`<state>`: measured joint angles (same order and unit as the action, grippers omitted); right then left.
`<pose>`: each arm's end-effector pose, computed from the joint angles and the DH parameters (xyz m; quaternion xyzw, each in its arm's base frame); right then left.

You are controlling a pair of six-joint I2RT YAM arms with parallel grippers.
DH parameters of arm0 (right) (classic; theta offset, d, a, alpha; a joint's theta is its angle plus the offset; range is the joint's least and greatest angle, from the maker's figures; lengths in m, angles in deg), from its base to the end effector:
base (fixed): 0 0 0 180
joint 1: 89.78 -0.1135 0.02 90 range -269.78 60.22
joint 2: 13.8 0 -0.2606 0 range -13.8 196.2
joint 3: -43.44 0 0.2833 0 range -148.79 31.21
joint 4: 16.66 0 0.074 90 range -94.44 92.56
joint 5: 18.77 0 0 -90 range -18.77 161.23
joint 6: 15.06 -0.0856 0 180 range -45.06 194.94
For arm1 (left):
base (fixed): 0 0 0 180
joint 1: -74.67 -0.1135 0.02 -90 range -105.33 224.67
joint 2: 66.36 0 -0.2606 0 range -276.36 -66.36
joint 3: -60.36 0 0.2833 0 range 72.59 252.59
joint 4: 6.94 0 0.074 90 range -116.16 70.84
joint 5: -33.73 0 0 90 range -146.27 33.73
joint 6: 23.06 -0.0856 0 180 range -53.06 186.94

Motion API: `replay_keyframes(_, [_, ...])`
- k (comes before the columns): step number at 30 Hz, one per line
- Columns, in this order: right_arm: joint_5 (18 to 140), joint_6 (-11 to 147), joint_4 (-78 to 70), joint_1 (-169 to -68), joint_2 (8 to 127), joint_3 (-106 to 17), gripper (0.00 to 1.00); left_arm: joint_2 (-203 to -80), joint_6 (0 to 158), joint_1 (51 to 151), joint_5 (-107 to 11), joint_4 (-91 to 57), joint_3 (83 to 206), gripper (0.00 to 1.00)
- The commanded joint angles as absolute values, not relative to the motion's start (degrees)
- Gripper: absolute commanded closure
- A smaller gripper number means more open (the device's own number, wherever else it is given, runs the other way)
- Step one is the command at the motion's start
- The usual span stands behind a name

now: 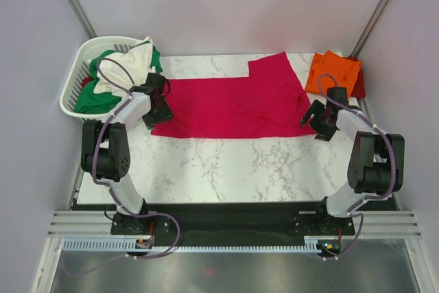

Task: Fold and stack the t-shirts
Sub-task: Fold the tshirt

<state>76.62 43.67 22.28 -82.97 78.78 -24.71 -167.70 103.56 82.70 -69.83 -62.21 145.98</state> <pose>0.3594 -0.0348 0.1143 0.3069 0.9224 0.0934 0.2151 0.3941 -0.0353 0.1436 -0.2607 0.9442 0.0454 0.1959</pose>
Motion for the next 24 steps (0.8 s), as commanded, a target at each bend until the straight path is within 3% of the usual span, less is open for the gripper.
replay_keyframes(1, [76.68,43.56,17.71,-82.49,79.54,-24.34,0.16,-171.82,104.99,81.87,-71.39,-60.74,145.72,0.35])
replay_keyframes(4, [74.83,44.0,17.19,-81.44,80.68,-24.08,0.18,-173.67,106.13,82.14,-72.26,-60.56,145.19,0.32])
replay_keyframes(7, [75.62,43.21,15.43,-79.94,81.56,-23.46,0.3,-174.82,106.83,82.75,-73.32,-59.86,144.66,0.3])
replay_keyframes(11, [76.33,43.3,14.64,-79.59,81.57,-22.59,0.78,-175.52,107.36,83.54,-74.64,-59.77,144.14,0.32])
replay_keyframes(14, [76.59,43.74,14.55,-79.59,80.86,-21.35,1.0,-175.61,107.8,83.89,-75.08,-59.68,143.26,0.32])
replay_keyframes(20, [69.6,43.65,18.49,-78.45,76.3,-20.65,1.0,-172.45,108.6,87.41,-75.08,-59.68,140.1,0.24])
replay_keyframes(24, [68.59,44.18,20.26,-72.56,70.07,-17.23,1.0,-170.25,108.25,89.43,-74.99,-59.68,137.81,0.23])
